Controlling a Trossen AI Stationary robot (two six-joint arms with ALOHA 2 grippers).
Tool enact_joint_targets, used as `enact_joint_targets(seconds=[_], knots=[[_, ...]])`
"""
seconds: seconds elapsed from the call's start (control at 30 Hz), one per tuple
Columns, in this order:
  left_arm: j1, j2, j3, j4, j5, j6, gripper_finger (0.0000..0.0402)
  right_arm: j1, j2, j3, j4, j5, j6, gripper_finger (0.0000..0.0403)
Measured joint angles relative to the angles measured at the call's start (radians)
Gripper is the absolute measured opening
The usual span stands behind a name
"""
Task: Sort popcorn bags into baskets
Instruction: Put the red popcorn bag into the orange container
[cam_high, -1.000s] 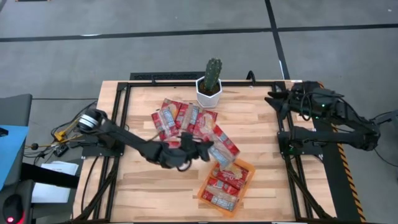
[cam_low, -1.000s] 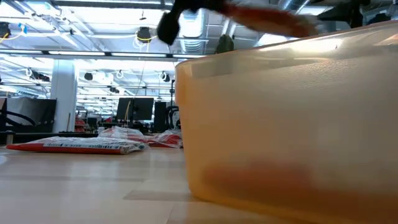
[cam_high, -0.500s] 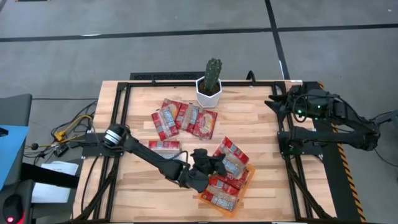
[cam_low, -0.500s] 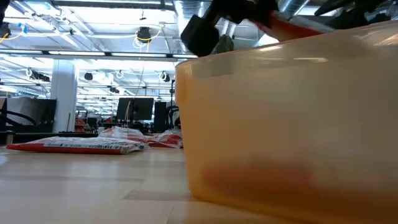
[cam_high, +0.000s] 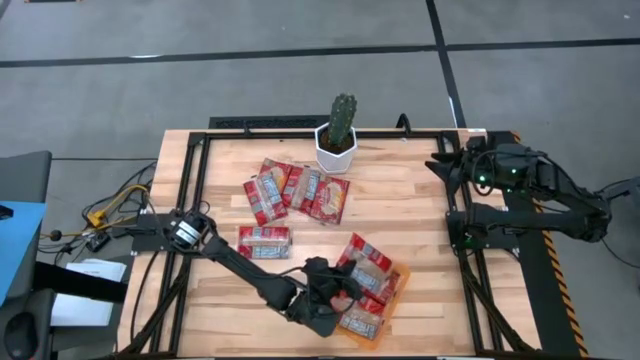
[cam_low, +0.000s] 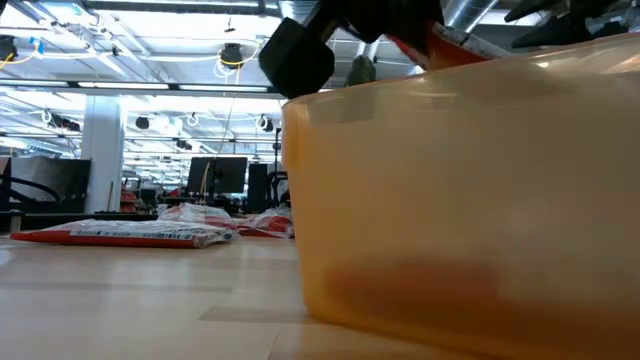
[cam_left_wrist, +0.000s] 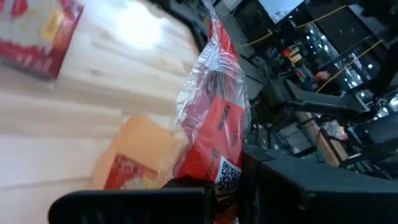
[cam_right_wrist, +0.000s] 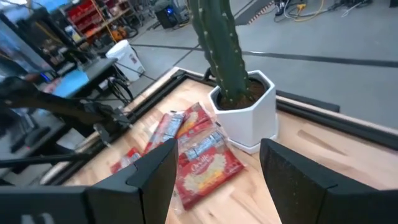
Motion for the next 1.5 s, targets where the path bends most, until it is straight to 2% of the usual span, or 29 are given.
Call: enact_joint_targets(seconds=[0.23,0.37,0.43,0.6,0.87,1.07,1.37,1.5], knots=[[-0.019,0.014,0.000,-0.067,0.039,-0.081,0.0006,0.000,0.000,0.000,0.002,-0.017,0.011,0.0254],[-0.013,0.013,0.000,-0.168,0.154,-0.151,0.0006,0.000,0.000,0.000,0.003,-0.017,-0.011,0.0254],[-0.012,0.013,-0.001,-0.210,0.174,-0.168,0.0006,0.000,0.000,0.000,0.001,-0.022,-0.011,0.0254],[-0.012,0.013,-0.001,-0.206,0.178,-0.251,0.0006,0.000,0.000,0.000,0.000,-0.044,0.012,0.0254],[-0.004,0.013,-0.001,-0.200,0.128,-0.246,0.0017,0.000,0.000,0.000,-0.001,-0.044,0.027,0.0254],[0.031,0.013,-0.001,-0.195,0.213,-0.220,0.0061,0.000,0.000,0.000,-0.001,-0.044,0.012,0.0254],[0.110,0.012,-0.001,-0.174,0.400,-0.134,0.0160,0.000,0.000,0.000,-0.010,-0.050,-0.018,0.0254],[0.147,0.012,0.001,-0.167,0.488,-0.090,0.0198,0.000,0.000,0.000,-0.014,-0.087,-0.017,0.0254]])
